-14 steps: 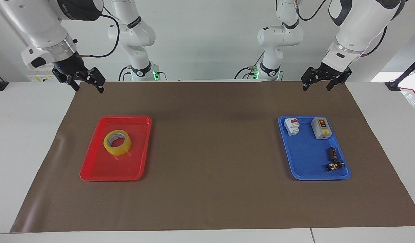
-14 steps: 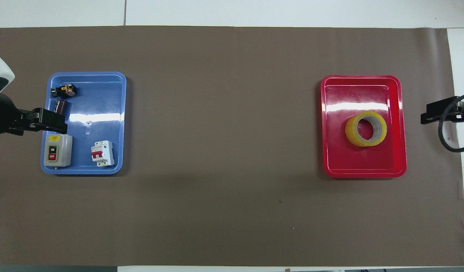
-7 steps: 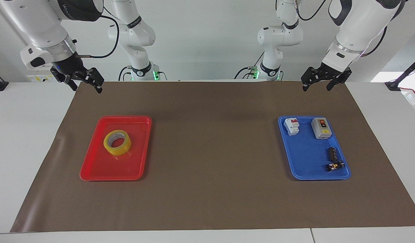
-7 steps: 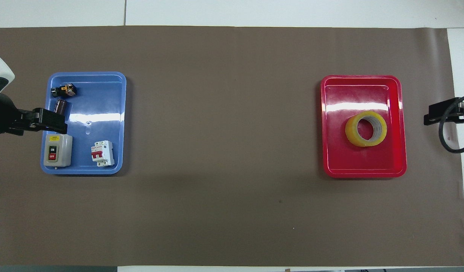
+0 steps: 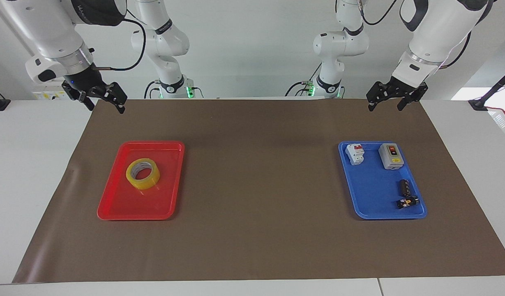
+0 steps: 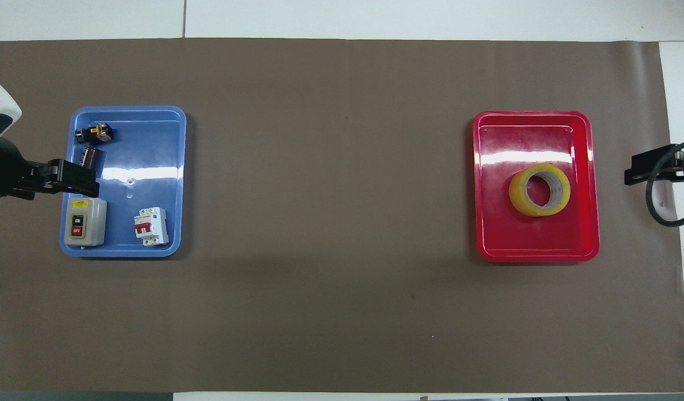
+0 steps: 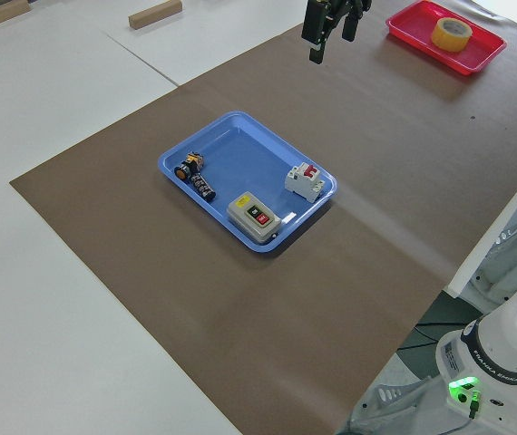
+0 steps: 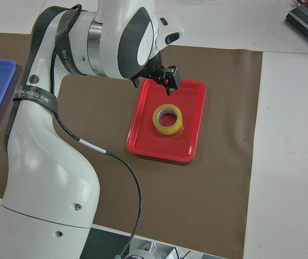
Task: Place and move tape with both arms
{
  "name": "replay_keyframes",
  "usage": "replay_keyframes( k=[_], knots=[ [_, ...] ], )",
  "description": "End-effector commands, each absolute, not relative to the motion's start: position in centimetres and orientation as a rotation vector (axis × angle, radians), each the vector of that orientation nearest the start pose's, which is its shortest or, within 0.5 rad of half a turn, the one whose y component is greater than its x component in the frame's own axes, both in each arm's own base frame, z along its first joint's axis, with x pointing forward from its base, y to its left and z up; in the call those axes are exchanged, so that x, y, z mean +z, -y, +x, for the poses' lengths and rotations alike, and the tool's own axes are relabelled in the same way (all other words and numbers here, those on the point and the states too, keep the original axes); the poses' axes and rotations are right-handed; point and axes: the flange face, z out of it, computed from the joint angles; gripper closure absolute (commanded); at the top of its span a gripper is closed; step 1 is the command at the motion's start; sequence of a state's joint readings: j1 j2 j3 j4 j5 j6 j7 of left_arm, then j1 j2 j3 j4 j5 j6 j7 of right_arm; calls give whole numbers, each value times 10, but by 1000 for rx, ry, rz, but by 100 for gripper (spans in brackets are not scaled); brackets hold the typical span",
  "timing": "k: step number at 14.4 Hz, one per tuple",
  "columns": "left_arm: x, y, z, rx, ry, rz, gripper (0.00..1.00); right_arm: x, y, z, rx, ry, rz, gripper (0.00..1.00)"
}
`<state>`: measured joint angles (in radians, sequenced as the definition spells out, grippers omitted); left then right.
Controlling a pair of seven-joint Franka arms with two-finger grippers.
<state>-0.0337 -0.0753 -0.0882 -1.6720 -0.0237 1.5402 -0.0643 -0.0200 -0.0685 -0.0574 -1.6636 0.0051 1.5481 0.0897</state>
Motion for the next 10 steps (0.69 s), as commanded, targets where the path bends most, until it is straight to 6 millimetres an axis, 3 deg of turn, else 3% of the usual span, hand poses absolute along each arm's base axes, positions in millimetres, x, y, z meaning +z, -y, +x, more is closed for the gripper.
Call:
replay_keyframes(
  k=[1, 3, 10],
  knots=[
    [616, 66, 519, 100, -79, -3152, 0, 615, 47, 524, 82, -257, -3132, 0],
    [616, 66, 519, 100, -79, -3152, 0, 616, 35, 525, 89, -224, -3139, 0],
    [616, 66, 518, 102, -79, -3152, 0, 624, 25, 526, 111, -175, -3151, 0]
  ],
)
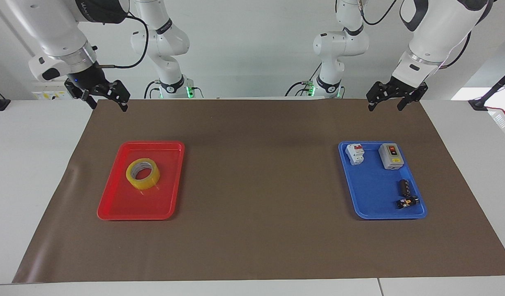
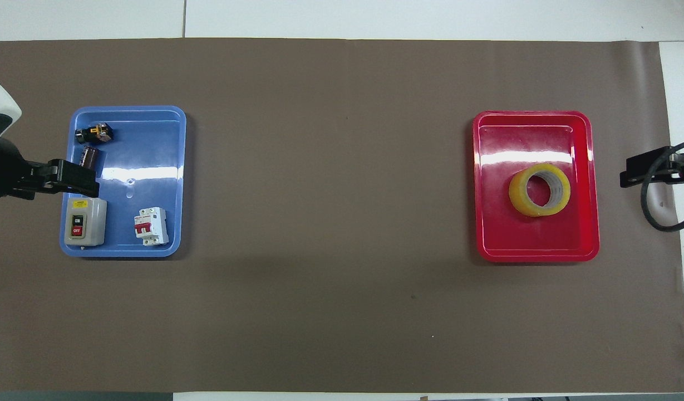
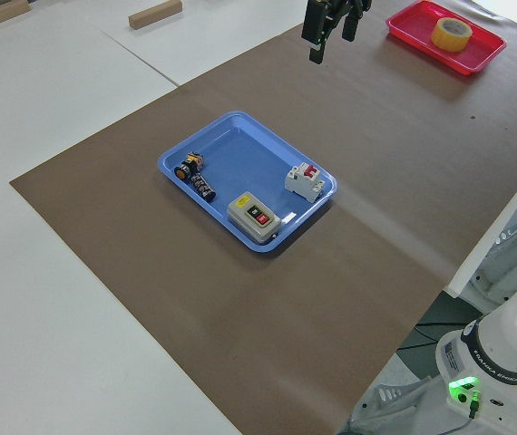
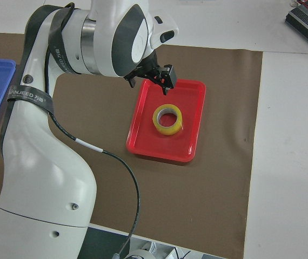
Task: Place and move tape with both arms
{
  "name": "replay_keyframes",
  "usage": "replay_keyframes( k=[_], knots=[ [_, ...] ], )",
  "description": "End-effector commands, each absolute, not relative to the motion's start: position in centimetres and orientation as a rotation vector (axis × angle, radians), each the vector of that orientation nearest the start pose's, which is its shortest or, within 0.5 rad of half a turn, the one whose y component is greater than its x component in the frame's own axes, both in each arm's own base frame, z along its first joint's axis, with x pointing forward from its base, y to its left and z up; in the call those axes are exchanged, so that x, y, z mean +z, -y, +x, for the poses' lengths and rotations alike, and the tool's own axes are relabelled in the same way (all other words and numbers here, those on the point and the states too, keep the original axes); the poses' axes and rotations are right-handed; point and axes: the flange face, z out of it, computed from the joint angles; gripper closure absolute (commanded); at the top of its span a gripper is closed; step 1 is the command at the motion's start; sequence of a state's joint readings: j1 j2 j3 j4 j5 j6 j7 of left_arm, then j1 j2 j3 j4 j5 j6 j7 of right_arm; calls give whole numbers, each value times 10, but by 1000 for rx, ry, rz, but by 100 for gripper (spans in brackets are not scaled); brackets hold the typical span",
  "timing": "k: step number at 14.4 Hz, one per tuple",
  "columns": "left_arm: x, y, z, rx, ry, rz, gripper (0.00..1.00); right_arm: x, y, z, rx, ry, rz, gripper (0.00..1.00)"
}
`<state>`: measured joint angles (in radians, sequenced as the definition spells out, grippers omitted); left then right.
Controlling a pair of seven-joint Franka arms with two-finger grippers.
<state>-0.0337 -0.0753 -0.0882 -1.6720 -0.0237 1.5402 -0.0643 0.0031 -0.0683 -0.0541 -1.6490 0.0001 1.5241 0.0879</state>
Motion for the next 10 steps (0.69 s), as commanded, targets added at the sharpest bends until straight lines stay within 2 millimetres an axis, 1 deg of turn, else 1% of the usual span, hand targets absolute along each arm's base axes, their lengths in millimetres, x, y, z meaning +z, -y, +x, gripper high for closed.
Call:
replay_keyframes(
  k=[1, 2, 3, 10],
  knots=[
    [616, 66, 519, 100, -79, -3152, 0, 624, 22, 526, 112, -122, -3176, 0],
    [616, 66, 518, 102, -79, -3152, 0, 624, 17, 526, 113, -62, -3185, 0],
    [616, 66, 519, 99, -79, -3151, 0, 625, 17, 526, 110, -54, -3185, 0],
    [616, 66, 519, 100, -79, -3152, 0, 624, 21, 527, 93, -86, -3168, 0]
  ],
)
